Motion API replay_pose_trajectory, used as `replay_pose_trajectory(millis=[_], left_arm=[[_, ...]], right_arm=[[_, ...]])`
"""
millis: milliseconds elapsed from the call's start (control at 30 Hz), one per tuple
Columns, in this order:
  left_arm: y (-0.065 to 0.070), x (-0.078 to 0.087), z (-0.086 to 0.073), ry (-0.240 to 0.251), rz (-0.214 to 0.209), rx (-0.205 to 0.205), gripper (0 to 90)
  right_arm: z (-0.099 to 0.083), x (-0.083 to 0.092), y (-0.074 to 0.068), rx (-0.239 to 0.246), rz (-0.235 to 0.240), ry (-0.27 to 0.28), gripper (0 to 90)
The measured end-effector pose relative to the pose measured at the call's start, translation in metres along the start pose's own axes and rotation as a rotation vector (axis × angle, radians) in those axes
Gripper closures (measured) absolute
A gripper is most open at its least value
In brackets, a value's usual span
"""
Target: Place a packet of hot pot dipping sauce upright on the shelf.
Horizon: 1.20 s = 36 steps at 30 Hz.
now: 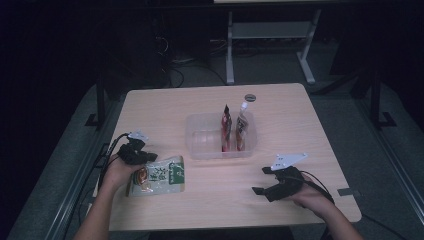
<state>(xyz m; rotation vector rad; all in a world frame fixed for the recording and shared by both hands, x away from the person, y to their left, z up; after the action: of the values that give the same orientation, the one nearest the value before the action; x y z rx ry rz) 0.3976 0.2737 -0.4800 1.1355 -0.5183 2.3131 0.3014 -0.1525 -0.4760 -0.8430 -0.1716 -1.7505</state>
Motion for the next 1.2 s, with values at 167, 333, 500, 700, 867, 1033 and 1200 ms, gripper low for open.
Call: replay_pose_trajectory(millis=[167, 333, 500, 700, 867, 1033, 1200], left_arm=[[0.001, 0.016, 0.005, 0.056, -0.022, 0.043, 89.7], [0.025, 0.027, 0.015, 0.106, -0.089, 0.016, 89.7], [0.059, 0.020, 0.016, 0.109, -0.166, -0.013, 89.7], [0.083, 0.004, 0.018, 0.081, -0.157, -0.084, 89.7], [0.089, -0.006, 0.017, 0.046, -0.142, -0.123, 89.7], [0.091, -0.012, 0.015, 0.033, -0.131, -0.122, 89.7], [0.095, -0.017, 0.015, 0.035, -0.134, -0.137, 89.7]], right_arm=[[0.000, 0.000, 0.000, 0.003, 0.000, -0.003, 18.4], [-0.001, 0.000, 0.001, 0.001, -0.002, -0.003, 18.5], [0.000, 0.000, 0.001, 0.006, -0.005, -0.005, 18.5], [0.000, -0.002, 0.000, 0.001, -0.005, -0.010, 18.5], [0.000, -0.001, 0.000, 0.010, -0.005, -0.010, 18.5], [0.000, -0.002, 0.000, 0.014, -0.005, -0.013, 18.6], [0.000, -0.002, 0.000, 0.013, -0.005, -0.012, 18.6]])
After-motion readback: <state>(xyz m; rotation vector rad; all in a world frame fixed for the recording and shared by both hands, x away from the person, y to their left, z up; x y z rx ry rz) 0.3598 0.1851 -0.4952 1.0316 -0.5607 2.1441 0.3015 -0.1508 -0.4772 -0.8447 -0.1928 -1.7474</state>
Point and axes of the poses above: each handheld gripper's, and its own axes: x roughly backward along the jaws, z roughly out of its top, y roughly to its right, the point moved 5 cm from there along -x, roughly forward along the jaws, and after that the axes turned 14 degrees about z, right-handed, at the moved point
